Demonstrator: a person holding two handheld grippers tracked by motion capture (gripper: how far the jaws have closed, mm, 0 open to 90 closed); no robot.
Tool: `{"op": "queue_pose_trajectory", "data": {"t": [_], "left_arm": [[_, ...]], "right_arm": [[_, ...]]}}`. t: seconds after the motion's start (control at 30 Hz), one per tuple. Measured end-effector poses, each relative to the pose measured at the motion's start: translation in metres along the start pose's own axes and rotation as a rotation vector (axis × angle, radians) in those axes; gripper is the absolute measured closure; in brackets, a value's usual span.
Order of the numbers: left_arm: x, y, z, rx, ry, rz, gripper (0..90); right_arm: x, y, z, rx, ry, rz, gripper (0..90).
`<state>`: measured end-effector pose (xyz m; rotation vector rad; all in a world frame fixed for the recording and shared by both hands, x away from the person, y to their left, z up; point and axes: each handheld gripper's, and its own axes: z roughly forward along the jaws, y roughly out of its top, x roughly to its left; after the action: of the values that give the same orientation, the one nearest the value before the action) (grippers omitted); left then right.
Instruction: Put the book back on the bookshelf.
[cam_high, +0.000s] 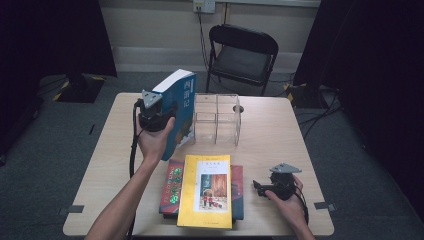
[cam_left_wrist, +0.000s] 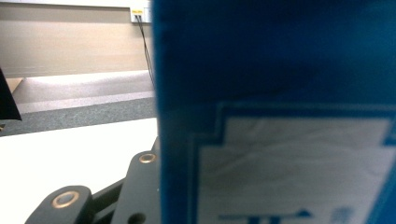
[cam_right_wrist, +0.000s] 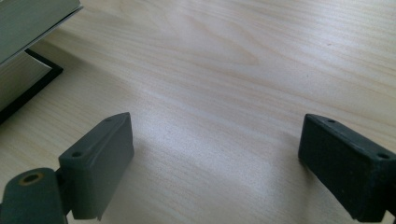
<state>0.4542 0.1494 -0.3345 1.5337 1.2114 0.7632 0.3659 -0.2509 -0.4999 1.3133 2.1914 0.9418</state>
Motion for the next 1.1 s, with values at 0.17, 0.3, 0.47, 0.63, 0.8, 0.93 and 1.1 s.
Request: {"op": "queue_pose_trajectory", "data": {"t": [0.17,0.3,0.47,0.63,0.8,0.93,1.1], "left_arm": [[0.001,-0.004,0.014,-0.025,0.010,-0.006,62.1],[0.002,-0.011,0.026,-0.024,0.008,0.009,62.1],[0.004,-0.024,0.035,-0.026,0.006,-0.010,62.0],[0.007,-0.036,0.031,-0.028,-0.010,-0.006,61.8],[0.008,-0.041,0.024,-0.015,-0.012,-0.001,61.4],[0.006,-0.049,0.015,-0.016,-0.013,0.010,61.2],[0.005,-0.058,0.006,-0.031,-0.022,0.032,60.9]], "right_arm": [[0.000,0.000,0.000,0.000,0.000,0.000,10.0],[0.000,0.000,0.000,0.001,0.004,-0.005,10.0],[0.000,0.000,0.000,0.000,0.003,-0.005,10.0],[0.000,0.000,0.000,0.000,0.004,-0.006,10.0],[0.000,0.000,0.000,0.000,0.003,-0.006,10.1],[0.000,0.000,0.000,0.001,0.003,-0.006,10.1],[0.000,0.000,0.000,0.001,0.003,-0.006,10.1]]}}
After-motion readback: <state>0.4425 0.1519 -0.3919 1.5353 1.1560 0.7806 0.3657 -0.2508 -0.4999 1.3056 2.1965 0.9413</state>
